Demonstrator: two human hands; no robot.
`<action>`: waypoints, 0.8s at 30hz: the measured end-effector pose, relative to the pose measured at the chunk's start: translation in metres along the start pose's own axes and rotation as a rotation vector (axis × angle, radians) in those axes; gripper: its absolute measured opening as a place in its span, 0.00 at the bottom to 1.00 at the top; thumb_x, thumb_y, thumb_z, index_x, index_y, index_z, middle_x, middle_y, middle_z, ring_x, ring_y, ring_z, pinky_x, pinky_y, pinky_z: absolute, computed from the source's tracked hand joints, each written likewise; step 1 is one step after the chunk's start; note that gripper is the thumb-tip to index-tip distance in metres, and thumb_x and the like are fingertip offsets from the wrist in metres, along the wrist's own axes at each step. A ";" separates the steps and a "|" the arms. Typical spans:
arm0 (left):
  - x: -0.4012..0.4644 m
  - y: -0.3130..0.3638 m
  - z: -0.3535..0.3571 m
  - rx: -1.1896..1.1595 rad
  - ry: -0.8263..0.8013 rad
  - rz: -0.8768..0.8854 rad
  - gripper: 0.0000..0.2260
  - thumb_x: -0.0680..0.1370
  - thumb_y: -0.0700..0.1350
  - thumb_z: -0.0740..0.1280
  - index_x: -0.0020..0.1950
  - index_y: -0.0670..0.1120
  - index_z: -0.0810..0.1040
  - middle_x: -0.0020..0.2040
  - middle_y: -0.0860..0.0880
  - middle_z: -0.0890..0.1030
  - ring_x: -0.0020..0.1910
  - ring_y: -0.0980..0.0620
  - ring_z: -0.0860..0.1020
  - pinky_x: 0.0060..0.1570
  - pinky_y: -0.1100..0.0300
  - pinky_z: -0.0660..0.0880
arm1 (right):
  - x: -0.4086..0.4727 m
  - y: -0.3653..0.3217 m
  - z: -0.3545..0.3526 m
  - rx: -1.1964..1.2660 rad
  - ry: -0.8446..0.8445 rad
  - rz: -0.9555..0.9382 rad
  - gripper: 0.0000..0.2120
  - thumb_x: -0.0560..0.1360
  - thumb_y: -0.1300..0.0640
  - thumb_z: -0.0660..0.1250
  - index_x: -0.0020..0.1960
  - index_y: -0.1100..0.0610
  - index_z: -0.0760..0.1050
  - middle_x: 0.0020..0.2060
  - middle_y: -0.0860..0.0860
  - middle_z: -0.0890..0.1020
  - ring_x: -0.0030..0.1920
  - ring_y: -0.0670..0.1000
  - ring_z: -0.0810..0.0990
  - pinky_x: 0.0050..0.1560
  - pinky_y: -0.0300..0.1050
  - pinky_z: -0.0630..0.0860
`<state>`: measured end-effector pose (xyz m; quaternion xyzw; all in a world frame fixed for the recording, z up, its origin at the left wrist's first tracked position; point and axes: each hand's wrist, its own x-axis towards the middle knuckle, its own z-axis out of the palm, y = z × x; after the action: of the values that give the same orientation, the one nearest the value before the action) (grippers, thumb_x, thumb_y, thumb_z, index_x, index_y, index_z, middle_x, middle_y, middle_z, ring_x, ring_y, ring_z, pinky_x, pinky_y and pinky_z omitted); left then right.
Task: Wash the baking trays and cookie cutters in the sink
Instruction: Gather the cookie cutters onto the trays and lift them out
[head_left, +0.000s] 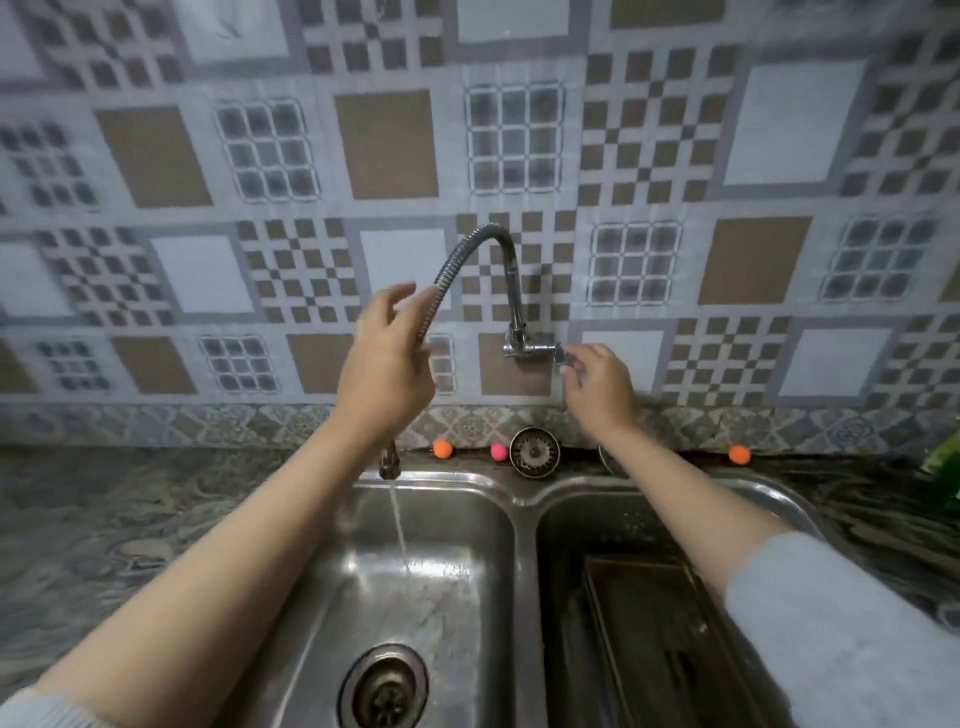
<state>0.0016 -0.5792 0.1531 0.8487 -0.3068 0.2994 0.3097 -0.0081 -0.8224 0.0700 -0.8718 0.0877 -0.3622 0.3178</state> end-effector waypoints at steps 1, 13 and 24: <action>0.006 -0.005 -0.003 -0.021 -0.044 -0.002 0.26 0.74 0.31 0.65 0.70 0.46 0.70 0.64 0.46 0.72 0.60 0.48 0.72 0.57 0.55 0.73 | 0.007 0.000 0.002 -0.033 -0.030 -0.006 0.15 0.77 0.65 0.62 0.63 0.63 0.76 0.55 0.58 0.79 0.55 0.56 0.78 0.57 0.40 0.69; 0.017 -0.026 -0.020 -0.270 -0.184 -0.025 0.25 0.74 0.33 0.69 0.68 0.52 0.73 0.56 0.58 0.76 0.48 0.66 0.77 0.46 0.79 0.70 | 0.024 0.015 0.009 -0.203 -0.133 -0.201 0.09 0.79 0.66 0.60 0.53 0.68 0.77 0.49 0.60 0.77 0.48 0.59 0.77 0.50 0.50 0.74; 0.018 -0.033 -0.018 -0.289 -0.193 -0.015 0.26 0.74 0.35 0.70 0.68 0.54 0.72 0.57 0.58 0.78 0.51 0.60 0.79 0.49 0.64 0.76 | 0.084 -0.006 0.013 -0.013 0.022 0.079 0.07 0.78 0.65 0.60 0.46 0.62 0.76 0.46 0.58 0.80 0.47 0.57 0.78 0.46 0.50 0.76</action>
<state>0.0302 -0.5520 0.1662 0.8225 -0.3687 0.1668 0.3997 0.0611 -0.8437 0.1148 -0.8658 0.1279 -0.3581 0.3253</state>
